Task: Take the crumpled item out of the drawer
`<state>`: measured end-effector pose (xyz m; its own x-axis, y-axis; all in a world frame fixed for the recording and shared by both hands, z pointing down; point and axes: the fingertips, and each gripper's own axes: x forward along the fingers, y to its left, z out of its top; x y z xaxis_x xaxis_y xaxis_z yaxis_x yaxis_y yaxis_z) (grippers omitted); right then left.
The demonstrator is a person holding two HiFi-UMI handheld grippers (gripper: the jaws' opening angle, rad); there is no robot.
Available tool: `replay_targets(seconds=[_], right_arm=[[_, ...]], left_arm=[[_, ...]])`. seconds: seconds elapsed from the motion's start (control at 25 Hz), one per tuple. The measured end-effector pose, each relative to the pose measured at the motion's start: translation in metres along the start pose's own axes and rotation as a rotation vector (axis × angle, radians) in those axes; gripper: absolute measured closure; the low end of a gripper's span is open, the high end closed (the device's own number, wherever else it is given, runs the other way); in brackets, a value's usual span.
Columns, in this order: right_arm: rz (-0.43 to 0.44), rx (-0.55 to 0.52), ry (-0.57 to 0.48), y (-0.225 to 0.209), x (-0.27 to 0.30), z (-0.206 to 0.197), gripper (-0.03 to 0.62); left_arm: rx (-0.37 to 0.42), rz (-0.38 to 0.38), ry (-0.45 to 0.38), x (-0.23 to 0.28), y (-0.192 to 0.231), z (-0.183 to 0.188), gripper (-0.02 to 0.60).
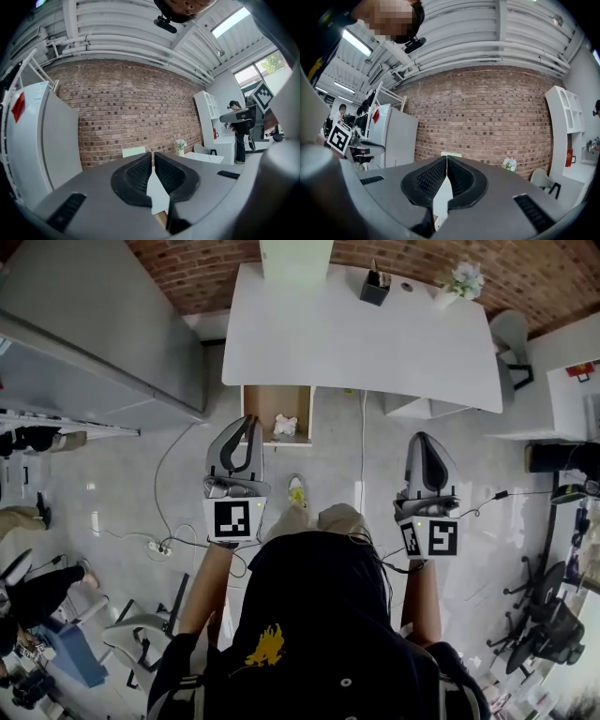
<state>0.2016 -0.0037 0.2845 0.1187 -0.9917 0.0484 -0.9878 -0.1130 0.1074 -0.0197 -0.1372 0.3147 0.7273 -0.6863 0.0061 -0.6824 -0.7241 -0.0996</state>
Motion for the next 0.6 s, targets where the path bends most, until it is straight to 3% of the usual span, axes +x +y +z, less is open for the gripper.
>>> replay_targets(seconds=[0.32, 0.6], right_arm=[[0.034, 0.039, 0.029, -0.050, 0.055, -0.024, 0.565], [0.088, 0.066, 0.025, -0.065, 0.090, -0.024, 0.565]], left_arm=[[0.034, -0.001, 0.072, 0.061, -0.014, -0.011, 0.548], [0.024, 0.004, 0.174, 0.086, -0.023, -0.042, 0.548]])
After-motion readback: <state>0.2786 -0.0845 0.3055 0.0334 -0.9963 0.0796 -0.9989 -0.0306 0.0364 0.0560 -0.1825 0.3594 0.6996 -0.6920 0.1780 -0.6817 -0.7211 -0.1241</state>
